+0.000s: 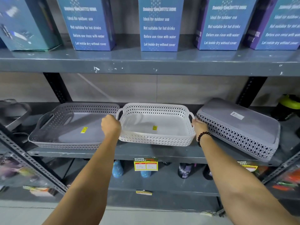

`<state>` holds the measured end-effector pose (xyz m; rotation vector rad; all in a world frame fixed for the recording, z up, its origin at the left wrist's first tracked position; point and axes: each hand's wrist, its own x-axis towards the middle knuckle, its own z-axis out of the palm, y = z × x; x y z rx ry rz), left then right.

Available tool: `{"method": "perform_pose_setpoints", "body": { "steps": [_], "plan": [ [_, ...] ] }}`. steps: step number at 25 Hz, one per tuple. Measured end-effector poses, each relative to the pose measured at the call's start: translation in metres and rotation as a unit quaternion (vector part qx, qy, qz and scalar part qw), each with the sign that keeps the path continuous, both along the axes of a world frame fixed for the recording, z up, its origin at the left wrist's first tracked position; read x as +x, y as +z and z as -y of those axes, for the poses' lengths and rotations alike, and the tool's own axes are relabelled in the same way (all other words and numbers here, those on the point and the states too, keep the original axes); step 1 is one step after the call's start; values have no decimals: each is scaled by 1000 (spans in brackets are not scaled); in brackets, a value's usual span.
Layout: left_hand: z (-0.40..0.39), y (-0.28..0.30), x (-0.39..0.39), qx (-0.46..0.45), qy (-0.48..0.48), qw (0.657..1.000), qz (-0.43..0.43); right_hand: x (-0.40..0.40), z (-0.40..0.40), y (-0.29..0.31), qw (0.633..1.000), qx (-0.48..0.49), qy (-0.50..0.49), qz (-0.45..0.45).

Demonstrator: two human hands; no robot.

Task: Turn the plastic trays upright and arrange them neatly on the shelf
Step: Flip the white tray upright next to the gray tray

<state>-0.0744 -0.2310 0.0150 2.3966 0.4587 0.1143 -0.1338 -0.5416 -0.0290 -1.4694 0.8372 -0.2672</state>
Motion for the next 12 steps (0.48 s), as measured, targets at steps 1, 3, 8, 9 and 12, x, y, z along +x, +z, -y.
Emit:
{"method": "perform_pose_setpoints", "body": {
  "steps": [1,3,8,9,12],
  "plan": [
    [0,-5,-2,27,-3,1000,6,-3,-2,-1,1000,-16,3,-1],
    [-2,-15,-5,54,-8,999,2,-4,-2,-8,1000,-26,7,-1],
    [-4,-26,-8,89,-22,996,1,-7,-2,-15,999,-42,26,-7],
    [-5,-27,-8,97,-26,995,2,-7,-3,-14,998,-46,30,-11],
    [-4,-26,-11,113,-40,993,3,-7,-3,-12,996,-75,52,-18]
  ]
}}
